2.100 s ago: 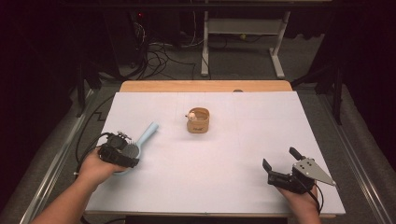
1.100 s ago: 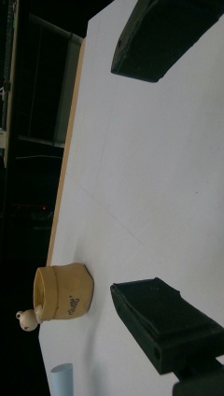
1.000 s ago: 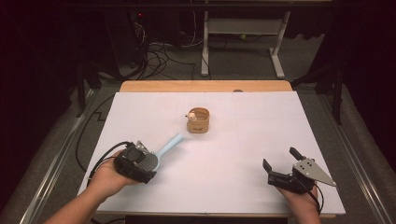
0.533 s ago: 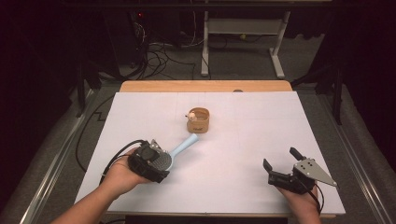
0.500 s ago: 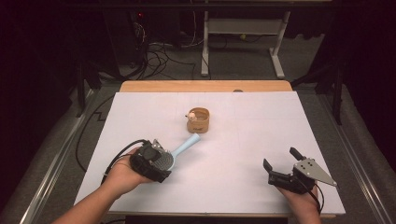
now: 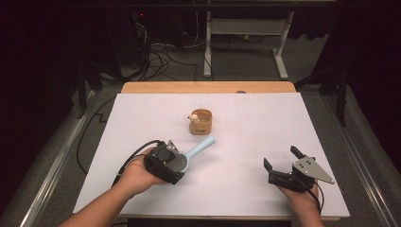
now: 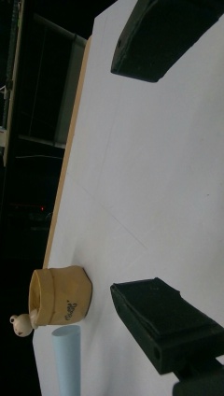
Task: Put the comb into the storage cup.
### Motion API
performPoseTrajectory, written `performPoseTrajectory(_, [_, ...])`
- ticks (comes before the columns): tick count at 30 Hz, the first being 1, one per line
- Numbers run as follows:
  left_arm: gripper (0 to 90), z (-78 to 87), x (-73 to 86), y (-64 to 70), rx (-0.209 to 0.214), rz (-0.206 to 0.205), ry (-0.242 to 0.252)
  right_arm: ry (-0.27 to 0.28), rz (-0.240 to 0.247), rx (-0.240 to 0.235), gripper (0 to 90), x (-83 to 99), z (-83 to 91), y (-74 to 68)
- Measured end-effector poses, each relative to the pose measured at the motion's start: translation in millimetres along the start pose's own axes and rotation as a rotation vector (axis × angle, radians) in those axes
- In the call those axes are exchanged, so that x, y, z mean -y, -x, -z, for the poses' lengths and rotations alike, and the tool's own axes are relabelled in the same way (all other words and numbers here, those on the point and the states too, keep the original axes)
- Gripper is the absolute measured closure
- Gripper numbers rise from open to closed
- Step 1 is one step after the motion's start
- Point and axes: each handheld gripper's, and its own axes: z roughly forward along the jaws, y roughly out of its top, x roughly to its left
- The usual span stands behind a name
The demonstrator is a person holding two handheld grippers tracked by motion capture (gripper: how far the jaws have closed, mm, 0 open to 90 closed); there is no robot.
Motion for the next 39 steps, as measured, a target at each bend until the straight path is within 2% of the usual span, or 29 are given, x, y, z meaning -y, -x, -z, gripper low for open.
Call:
performPoseTrajectory(5, [20.9,-1.2,-1.3,2.4,0.002,0.002,-0.001,0.000,0.006,-0.003,0.0,-3.6,-6.9,-3.9])
performPoseTrajectory(8, [20.9,-0.3,-2.2,5.3,0.016,0.003,0.006,0.004,0.015,0.018,0.1,-6.7,-13.4,-7.3])
performPoseTrajectory(11, [20.9,1.3,-3.7,8.0,0.019,-0.013,0.004,0.000,0.016,0.008,0.1,-7.9,-17.7,-7.7])
performPoseTrajectory(15, [20.9,1.1,-8.3,8.9,0.017,-0.008,0.014,-0.022,0.042,0.018,0.1,-11.3,-33.1,-7.3])
performPoseTrajectory(19, [20.9,-2.6,-11.1,10.3,0.020,-0.015,0.000,-0.029,0.061,0.025,0.2,-13.5,-42.8,-6.3])
performPoseTrajectory(24, [20.9,-7.2,-16.6,13.2,0.015,-0.022,-0.013,-0.067,0.072,0.031,0.2,-12.0,-58.3,-4.8])
performPoseTrajectory(31, [20.9,-10.1,-30.0,21.0,0.005,-0.047,-0.015,-0.075,0.125,0.036,0.1,-10.8,-55.7,-8.3])
performPoseTrajectory(33, [20.9,-11.4,-34.2,23.8,0.001,-0.054,-0.011,-0.069,0.159,0.032,0.2,-11.1,-53.4,-10.4])
performPoseTrajectory(39, [20.9,-20.6,-41.5,25.8,-0.016,-0.053,-0.015,-0.073,0.213,0.023,0.2,-9.7,-50.5,-12.0])
